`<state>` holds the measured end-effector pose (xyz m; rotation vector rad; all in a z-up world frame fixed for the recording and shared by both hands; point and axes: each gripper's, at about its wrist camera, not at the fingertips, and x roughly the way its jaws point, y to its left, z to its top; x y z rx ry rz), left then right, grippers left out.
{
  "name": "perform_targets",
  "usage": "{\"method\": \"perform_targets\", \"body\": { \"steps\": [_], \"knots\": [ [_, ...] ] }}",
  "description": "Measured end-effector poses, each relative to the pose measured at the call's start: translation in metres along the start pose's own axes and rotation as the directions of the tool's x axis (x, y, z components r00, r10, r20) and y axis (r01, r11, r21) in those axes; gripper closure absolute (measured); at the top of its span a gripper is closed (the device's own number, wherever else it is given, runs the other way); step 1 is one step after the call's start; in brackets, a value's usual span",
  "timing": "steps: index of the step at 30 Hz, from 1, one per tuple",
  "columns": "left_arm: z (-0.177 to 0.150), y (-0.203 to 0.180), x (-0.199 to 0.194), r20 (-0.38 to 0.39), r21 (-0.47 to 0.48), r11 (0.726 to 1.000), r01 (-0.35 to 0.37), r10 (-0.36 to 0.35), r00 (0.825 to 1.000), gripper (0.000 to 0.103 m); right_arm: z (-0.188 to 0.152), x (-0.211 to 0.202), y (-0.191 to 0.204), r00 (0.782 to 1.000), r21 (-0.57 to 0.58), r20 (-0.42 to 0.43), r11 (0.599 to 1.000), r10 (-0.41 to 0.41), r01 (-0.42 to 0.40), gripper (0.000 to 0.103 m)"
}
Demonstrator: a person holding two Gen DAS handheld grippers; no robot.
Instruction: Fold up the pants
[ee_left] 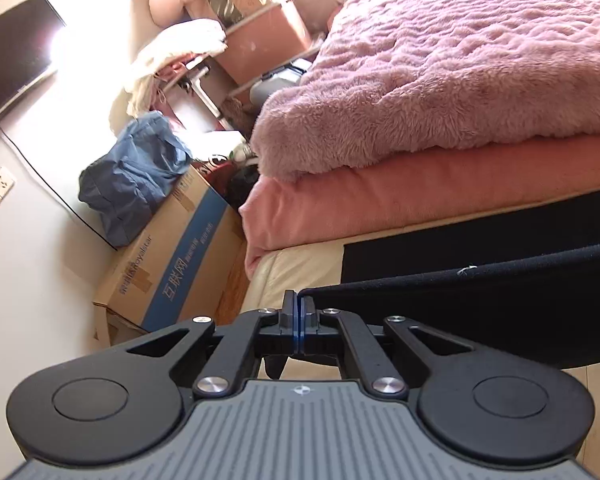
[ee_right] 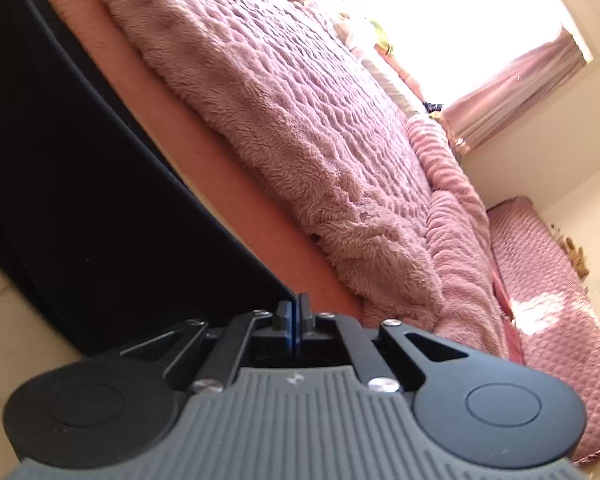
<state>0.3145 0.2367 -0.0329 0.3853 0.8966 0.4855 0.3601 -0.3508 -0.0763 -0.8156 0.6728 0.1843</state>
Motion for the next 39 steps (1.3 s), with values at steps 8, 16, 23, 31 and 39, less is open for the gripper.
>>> {"method": "perform_targets", "body": {
  "steps": [8,16,23,31,39],
  "knots": [
    [0.04,-0.051,0.083,-0.115,0.102,0.995,-0.007,0.019,0.993,0.103,0.024,0.111,0.01,0.989,0.062,-0.114,0.994,0.094,-0.087,0.103],
    [0.043,-0.079,0.132,-0.186,0.178,0.984,-0.002,0.036,0.982,0.103,0.01,0.162,0.025,0.963,0.114,-0.198,0.98,0.184,-0.164,0.103],
    [0.043,-0.081,0.13,-0.169,0.185,0.983,-0.003,0.035,0.985,0.103,0.013,0.151,0.014,0.962,0.166,-0.181,0.97,0.204,-0.175,0.103],
    [0.063,-0.074,0.121,-0.155,0.185,0.983,0.005,0.024,0.988,0.103,0.026,0.144,-0.009,0.96,0.199,-0.17,0.962,0.224,-0.189,0.103],
    [0.062,-0.094,0.151,-0.199,0.179,0.984,0.008,0.028,0.98,0.103,0.015,0.183,0.004,0.95,0.28,-0.204,0.944,0.238,-0.176,0.103]
  ]
}}
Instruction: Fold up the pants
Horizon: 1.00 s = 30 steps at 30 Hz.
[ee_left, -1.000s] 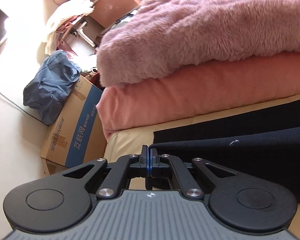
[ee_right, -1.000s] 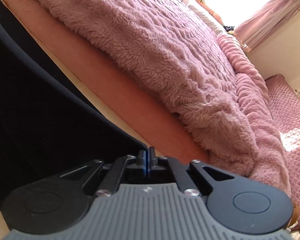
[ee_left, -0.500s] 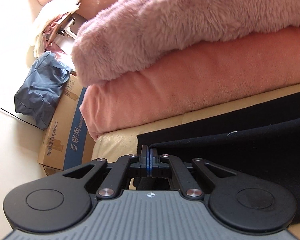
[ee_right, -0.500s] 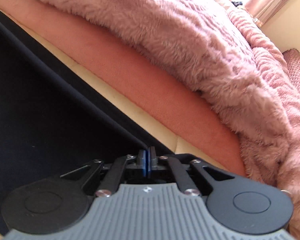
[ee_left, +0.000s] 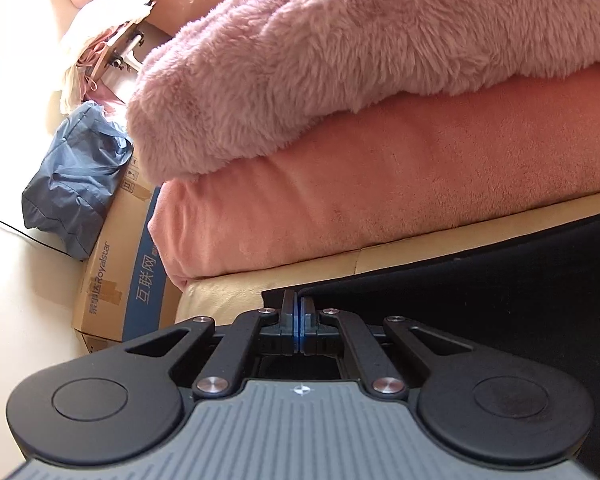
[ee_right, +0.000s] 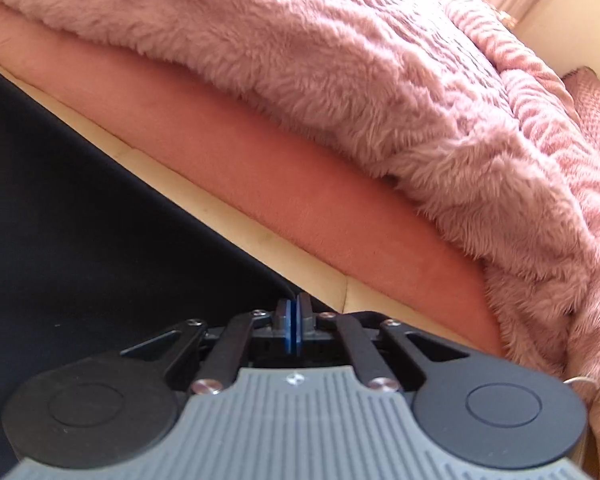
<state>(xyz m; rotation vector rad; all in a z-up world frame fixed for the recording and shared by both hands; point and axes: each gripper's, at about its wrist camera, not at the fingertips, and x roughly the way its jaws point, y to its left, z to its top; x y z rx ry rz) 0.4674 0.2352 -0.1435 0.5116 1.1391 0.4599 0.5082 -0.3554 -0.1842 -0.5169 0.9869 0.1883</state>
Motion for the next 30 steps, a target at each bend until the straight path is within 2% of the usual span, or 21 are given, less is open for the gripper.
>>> {"method": "perform_targets", "body": {
  "steps": [4,7,9,10,12,15,16,17,19,21,22,23,24,25,27,30],
  "knots": [
    [-0.002,-0.003,0.005,-0.009,-0.012,1.0,0.012,-0.012,1.0,0.103,0.0,0.003,0.0,1.0,0.025,0.011,1.0,-0.008,0.008,0.103],
    [-0.003,-0.002,0.007,-0.002,-0.021,0.999,0.034,-0.034,0.999,0.102,-0.001,0.0,0.004,0.999,0.01,0.023,0.999,-0.044,0.044,0.093],
    [-0.003,-0.001,0.008,-0.007,-0.02,0.999,0.048,-0.049,0.999,0.102,-0.002,-0.007,0.007,0.993,0.02,0.05,0.994,-0.104,0.104,0.064],
    [-0.003,-0.001,0.009,-0.01,-0.013,0.999,0.051,-0.052,0.999,0.102,-0.003,-0.014,0.01,0.988,0.024,0.073,0.991,-0.136,0.135,0.059],
    [-0.002,0.0,0.01,-0.016,0.002,0.999,0.049,-0.049,0.999,0.097,-0.007,-0.028,0.022,0.981,0.038,0.111,0.987,-0.157,0.154,0.058],
    [-0.002,0.003,0.014,-0.023,0.026,0.999,0.028,-0.027,0.999,0.087,-0.019,-0.051,0.047,0.978,0.057,0.161,0.991,-0.132,0.125,0.054],
    [-0.003,0.008,0.014,-0.017,0.02,1.0,0.015,-0.015,1.0,0.086,-0.022,-0.056,0.055,0.977,0.062,0.168,0.99,-0.134,0.125,0.054],
    [-0.005,0.015,0.013,-0.01,-0.002,1.0,0.015,-0.015,1.0,0.086,-0.026,-0.06,0.063,0.976,0.075,0.171,0.99,-0.133,0.122,0.054],
    [-0.011,0.037,0.005,0.015,-0.089,0.994,0.064,-0.063,0.998,0.084,-0.032,-0.069,0.074,0.977,0.123,0.182,0.988,-0.115,0.094,0.054],
    [-0.019,0.063,-0.002,0.04,-0.21,0.969,0.132,-0.126,0.991,0.077,-0.036,-0.074,0.084,0.977,0.168,0.189,0.984,-0.097,0.065,0.054],
    [-0.026,0.076,-0.006,0.061,-0.27,0.948,0.17,-0.16,0.985,0.077,-0.037,-0.077,0.09,0.978,0.181,0.189,0.982,-0.091,0.056,0.054],
    [-0.034,0.091,-0.01,0.088,-0.343,0.912,0.224,-0.206,0.975,0.077,-0.038,-0.079,0.096,0.978,0.193,0.187,0.98,-0.087,0.05,0.054],
    [-0.044,0.105,-0.011,0.112,-0.411,0.869,0.274,-0.251,0.962,0.077,-0.04,-0.079,0.1,0.979,0.209,0.183,0.977,-0.087,0.047,0.054],
    [-0.056,0.118,-0.012,0.141,-0.484,0.812,0.326,-0.295,0.945,0.077,-0.042,-0.08,0.104,0.98,0.224,0.176,0.973,-0.09,0.049,0.054],
    [-0.082,0.137,-0.009,0.203,-0.608,0.678,0.414,-0.372,0.906,0.077,-0.046,-0.08,0.111,0.982,0.245,0.159,0.968,-0.099,0.058,0.055],
    [-0.125,0.15,0.003,0.297,-0.752,0.445,0.487,-0.432,0.852,0.077,-0.05,-0.081,0.119,0.986,0.267,0.138,0.962,-0.099,0.059,0.055]
  ]
}}
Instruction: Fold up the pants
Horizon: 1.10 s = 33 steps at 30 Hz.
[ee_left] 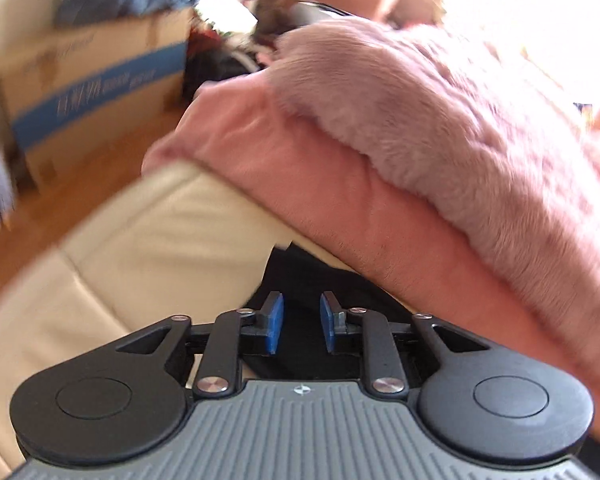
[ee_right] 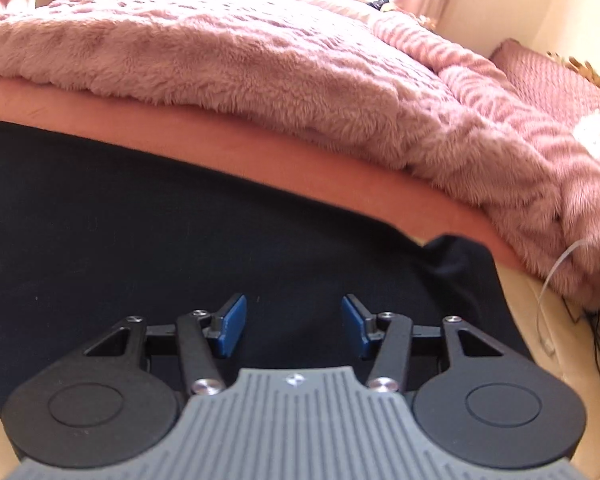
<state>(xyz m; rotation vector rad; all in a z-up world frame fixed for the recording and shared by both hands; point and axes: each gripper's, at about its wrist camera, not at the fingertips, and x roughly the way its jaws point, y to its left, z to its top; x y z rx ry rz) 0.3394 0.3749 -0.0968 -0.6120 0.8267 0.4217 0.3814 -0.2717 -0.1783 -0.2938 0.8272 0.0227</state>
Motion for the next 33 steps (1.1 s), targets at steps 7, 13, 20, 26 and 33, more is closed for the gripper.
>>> {"method": "perform_targets", "body": {
  "steps": [7,13,20,26,33],
  "knots": [
    [-0.028,0.04,0.022,0.033,-0.31,0.939,0.147,-0.144,0.989,0.077,-0.004,-0.003,0.007,1.0,-0.017,-0.012,1.0,-0.015,0.015,0.055],
    [-0.032,0.032,0.036,0.031,-0.297,0.953,0.068,-0.062,0.998,0.087,-0.004,-0.009,-0.009,1.0,-0.014,-0.009,1.0,-0.022,0.022,0.055],
    [-0.037,0.033,0.033,0.027,-0.259,0.966,0.016,-0.009,1.0,0.102,0.011,-0.004,-0.1,0.997,0.069,0.021,0.995,-0.076,0.075,0.054],
    [-0.036,0.026,0.034,0.018,-0.225,0.973,-0.044,0.05,0.999,0.101,0.026,0.034,-0.189,1.0,0.206,0.025,0.978,0.011,-0.016,0.054],
    [-0.037,0.019,0.036,0.028,-0.204,0.974,-0.099,0.107,0.994,0.1,0.023,0.088,-0.213,0.993,0.263,0.0,0.958,0.119,-0.114,0.057]
  ]
}}
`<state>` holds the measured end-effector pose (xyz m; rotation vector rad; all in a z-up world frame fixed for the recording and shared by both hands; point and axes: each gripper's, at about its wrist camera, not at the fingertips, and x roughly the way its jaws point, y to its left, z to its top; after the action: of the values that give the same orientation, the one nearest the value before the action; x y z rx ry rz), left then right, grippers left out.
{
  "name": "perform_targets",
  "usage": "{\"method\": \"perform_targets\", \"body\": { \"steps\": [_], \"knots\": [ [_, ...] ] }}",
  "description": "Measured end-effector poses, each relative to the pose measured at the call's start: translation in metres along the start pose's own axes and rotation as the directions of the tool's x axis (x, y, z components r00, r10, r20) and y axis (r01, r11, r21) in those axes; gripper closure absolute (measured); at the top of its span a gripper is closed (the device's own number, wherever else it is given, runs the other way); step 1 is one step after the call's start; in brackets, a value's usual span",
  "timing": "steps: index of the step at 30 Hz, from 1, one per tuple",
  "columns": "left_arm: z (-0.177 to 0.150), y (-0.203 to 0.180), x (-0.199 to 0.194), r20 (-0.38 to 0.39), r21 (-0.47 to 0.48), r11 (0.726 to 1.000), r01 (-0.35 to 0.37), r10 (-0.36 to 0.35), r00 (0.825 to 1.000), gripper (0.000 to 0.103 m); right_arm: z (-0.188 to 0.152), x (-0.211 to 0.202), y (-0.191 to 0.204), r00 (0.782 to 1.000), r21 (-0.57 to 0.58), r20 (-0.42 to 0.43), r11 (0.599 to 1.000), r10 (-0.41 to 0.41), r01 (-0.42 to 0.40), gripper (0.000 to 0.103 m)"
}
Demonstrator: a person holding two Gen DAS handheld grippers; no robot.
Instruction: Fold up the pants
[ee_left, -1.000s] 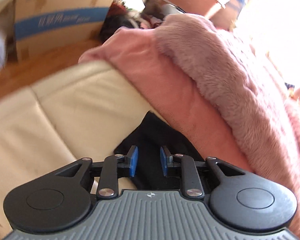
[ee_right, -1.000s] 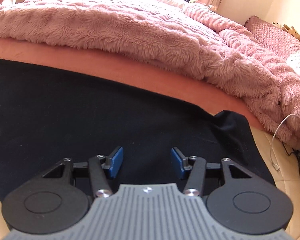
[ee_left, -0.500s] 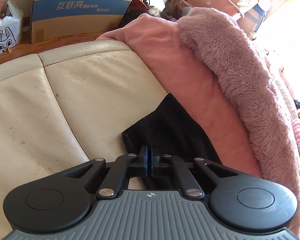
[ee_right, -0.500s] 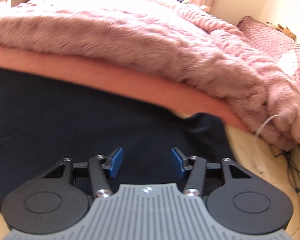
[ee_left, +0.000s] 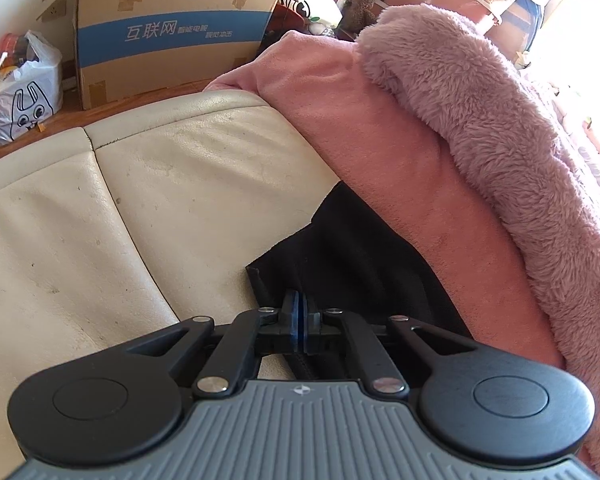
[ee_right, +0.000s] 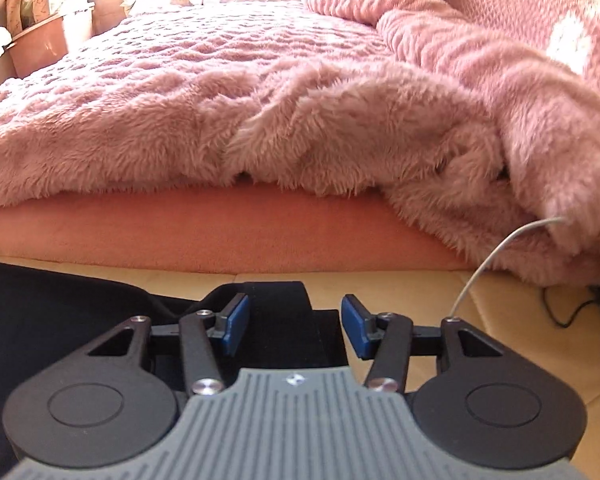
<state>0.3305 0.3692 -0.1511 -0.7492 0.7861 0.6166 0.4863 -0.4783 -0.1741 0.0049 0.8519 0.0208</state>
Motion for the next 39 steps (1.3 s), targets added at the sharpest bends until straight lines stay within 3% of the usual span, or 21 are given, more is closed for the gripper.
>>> {"method": "perform_targets", "body": {
  "steps": [4,8,10,11,14,24,32,39],
  "knots": [
    [-0.002,-0.002,-0.001,0.01,0.017,0.999,-0.027,0.027,1.0,0.097,-0.015,0.016,0.003,1.0,0.066,0.028,0.998,0.006,-0.008,0.058],
    [-0.004,-0.005,-0.001,0.029,0.019,0.998,-0.054,0.053,0.998,0.097,-0.033,0.019,0.025,0.989,0.068,0.114,0.994,-0.09,0.082,0.054],
    [-0.006,-0.009,-0.002,0.039,0.024,0.997,-0.075,0.074,0.996,0.097,-0.036,0.018,0.036,0.982,0.047,0.143,0.991,-0.127,0.122,0.061],
    [-0.007,-0.011,-0.002,0.042,0.029,0.996,-0.086,0.085,0.996,0.097,-0.037,0.016,0.041,0.979,0.029,0.154,0.991,-0.134,0.131,0.071],
    [-0.006,-0.015,-0.002,0.041,0.037,0.994,-0.103,0.102,0.994,0.097,-0.038,0.01,0.052,0.968,-0.025,0.187,0.984,-0.171,0.178,0.076],
    [-0.008,-0.009,-0.003,0.044,0.025,0.996,-0.083,0.082,0.996,0.097,-0.036,-0.032,0.041,0.952,0.0,0.277,0.991,-0.128,0.133,0.085],
    [-0.012,-0.014,-0.008,0.077,0.055,0.994,-0.092,0.087,0.993,0.103,-0.029,-0.046,0.032,0.956,-0.016,0.24,0.984,-0.169,0.178,0.095],
    [-0.014,-0.014,-0.009,0.08,0.063,0.995,-0.077,0.072,0.994,0.103,-0.025,-0.003,0.031,0.96,-0.01,0.143,0.97,-0.24,0.244,0.095]
  ]
}}
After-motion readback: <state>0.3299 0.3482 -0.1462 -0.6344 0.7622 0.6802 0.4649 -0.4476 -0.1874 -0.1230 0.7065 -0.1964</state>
